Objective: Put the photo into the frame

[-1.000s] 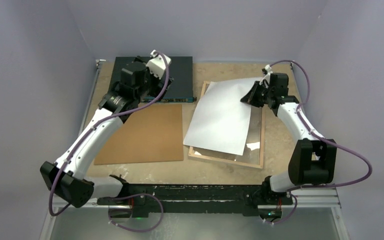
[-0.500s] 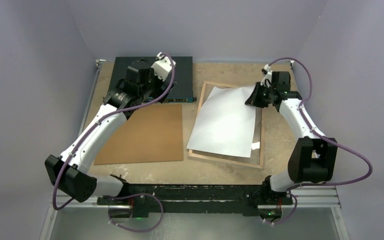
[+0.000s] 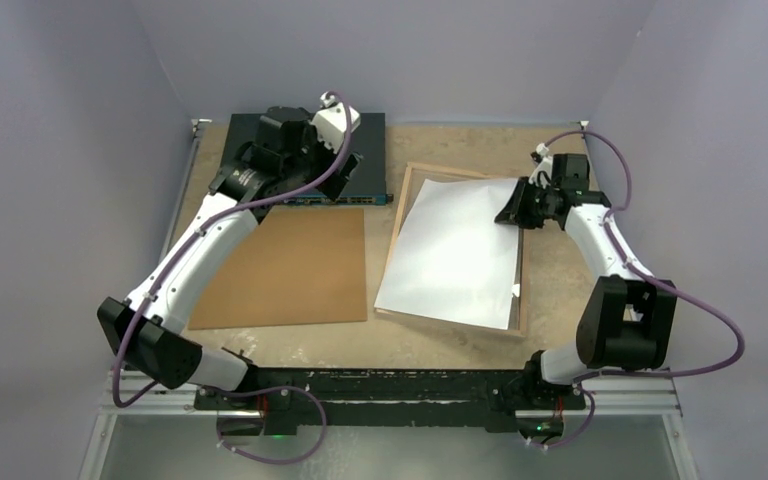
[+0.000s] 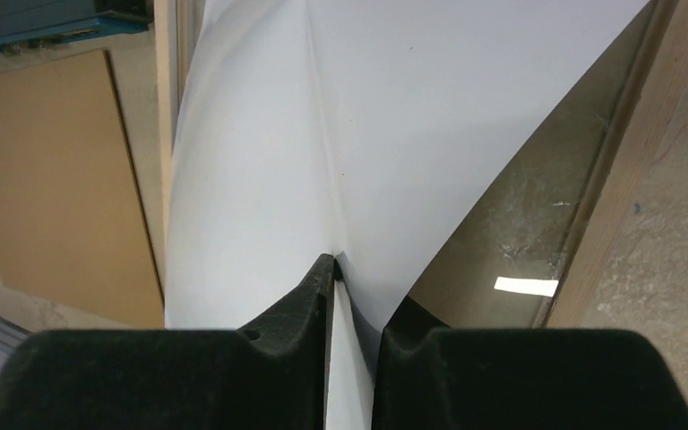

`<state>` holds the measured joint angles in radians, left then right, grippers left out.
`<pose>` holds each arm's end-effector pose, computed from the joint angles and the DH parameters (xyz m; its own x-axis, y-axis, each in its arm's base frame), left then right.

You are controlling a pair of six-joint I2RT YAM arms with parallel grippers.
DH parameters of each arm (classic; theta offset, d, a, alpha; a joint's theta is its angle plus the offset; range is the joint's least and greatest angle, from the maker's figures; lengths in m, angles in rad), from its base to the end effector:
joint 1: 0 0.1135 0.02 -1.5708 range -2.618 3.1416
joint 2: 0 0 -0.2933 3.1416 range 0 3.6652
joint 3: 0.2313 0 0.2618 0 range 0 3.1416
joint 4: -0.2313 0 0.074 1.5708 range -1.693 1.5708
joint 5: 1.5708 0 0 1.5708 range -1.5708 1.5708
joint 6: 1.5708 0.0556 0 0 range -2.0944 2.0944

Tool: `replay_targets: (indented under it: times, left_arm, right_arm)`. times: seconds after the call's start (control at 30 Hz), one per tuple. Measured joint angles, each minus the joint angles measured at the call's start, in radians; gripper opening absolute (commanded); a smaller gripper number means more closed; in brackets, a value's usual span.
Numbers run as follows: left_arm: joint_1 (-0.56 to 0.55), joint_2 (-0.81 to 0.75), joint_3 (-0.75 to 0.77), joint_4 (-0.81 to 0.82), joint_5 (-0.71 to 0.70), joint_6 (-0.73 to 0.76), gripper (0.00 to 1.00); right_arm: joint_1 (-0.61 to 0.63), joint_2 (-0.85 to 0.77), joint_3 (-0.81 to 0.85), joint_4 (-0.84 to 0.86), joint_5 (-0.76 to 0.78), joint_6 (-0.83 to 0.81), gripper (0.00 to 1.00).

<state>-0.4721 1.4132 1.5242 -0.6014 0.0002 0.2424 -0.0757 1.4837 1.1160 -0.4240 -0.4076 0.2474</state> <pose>0.2983 -0.1523 0.4300 -0.2980 0.4217 -0.8564 0.5423 0.8131 0.2117 0.3424 -0.0039 0.2811 -0.7389 0.2815 -0.6122 -0.0282 0.8948 0.4455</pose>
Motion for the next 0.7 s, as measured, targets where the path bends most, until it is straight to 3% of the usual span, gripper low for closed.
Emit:
replay_targets:
  times: [0.1, 0.17, 0.2, 0.27, 0.37, 0.57, 0.7]
  left_arm:
    - [0.0, 0.014, 0.011, -0.017, 0.049, -0.023, 1.0]
    - [0.0, 0.021, 0.012, -0.025, 0.08, -0.036, 1.0]
    - [0.0, 0.026, 0.013, -0.03, 0.096, -0.043, 1.0]
    - [0.0, 0.037, 0.015, -0.041, 0.126, -0.05, 1.0]
    - [0.0, 0.059, 0.015, -0.069, 0.177, -0.052, 1.0]
    - [0.0, 0.071, -0.082, -0.079, 0.252, -0.041, 1.0]
    - [0.0, 0.081, -0.157, -0.104, 0.299, -0.015, 0.99]
  right_arm:
    - [-0.01, -0.019, -0.022, -0.006, 0.006, 0.001, 0.24]
    - [-0.02, -0.017, -0.024, -0.008, 0.006, 0.002, 0.36]
    - [-0.028, -0.016, -0.027, -0.008, 0.006, 0.003, 0.49]
    - [-0.05, -0.016, -0.04, -0.006, 0.005, 0.014, 0.55]
    - [-0.095, -0.016, -0.084, 0.014, -0.025, 0.023, 0.54]
    - [-0.144, -0.016, -0.155, 0.07, -0.103, 0.066, 0.32]
    - [-0.164, -0.006, -0.186, 0.107, -0.12, 0.097, 0.29]
